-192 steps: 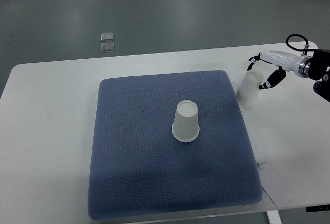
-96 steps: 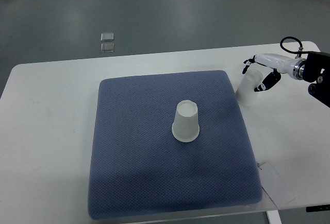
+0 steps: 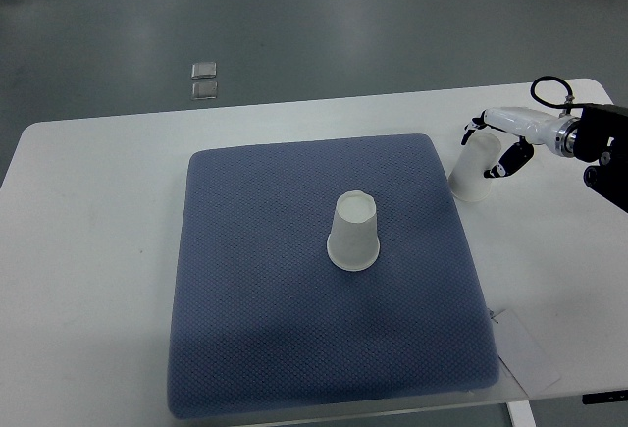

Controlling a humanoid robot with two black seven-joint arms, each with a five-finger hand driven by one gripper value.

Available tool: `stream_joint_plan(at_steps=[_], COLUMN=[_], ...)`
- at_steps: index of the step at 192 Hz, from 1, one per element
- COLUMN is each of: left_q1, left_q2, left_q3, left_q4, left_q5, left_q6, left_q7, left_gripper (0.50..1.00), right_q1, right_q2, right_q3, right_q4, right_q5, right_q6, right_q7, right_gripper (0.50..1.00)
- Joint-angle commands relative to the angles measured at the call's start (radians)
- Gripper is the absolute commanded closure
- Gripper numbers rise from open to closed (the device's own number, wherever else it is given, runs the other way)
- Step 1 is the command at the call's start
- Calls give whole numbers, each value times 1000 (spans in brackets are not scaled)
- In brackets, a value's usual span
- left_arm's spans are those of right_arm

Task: Stack paper cups
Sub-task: 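Lower the right hand and close its fingers around the cup, then lift the cup with the right hand and carry it over the mat cup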

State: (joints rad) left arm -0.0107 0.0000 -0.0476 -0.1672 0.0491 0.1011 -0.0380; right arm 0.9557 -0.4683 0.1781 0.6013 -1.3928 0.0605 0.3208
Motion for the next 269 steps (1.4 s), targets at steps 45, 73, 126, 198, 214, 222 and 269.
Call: stream_joint_plan(at_steps=[45,73,126,198,214,222,269], left_q1=[0,0,0,0,0,0,0], left_q2=[0,0,0,0,0,0,0], left_q3=[0,0,0,0,0,0,0], left_q4=[0,0,0,0,0,0,0], left_q5=[0,0,0,0,0,0,0], left_q6=[0,0,0,0,0,0,0], left_q7=[0,0,0,0,0,1,0], left_gripper=[500,500,500,500,500,500,500], right_q1=[20,77,327,402,400,399,359], right_q2=[-23,-79,-234,-242,-230,-225,-184], right_q3=[6,20,37,213,213,213,201], right_q4=[14,78,436,735,752,758,762], right_q5=[12,23,87,97,101,101,100], right_q6=[10,18,148,383,387,389,392], right_q7=[-3,1,6,29,30,34,34], right_gripper=[1000,1000,1000,1000,1000,1000,1000])
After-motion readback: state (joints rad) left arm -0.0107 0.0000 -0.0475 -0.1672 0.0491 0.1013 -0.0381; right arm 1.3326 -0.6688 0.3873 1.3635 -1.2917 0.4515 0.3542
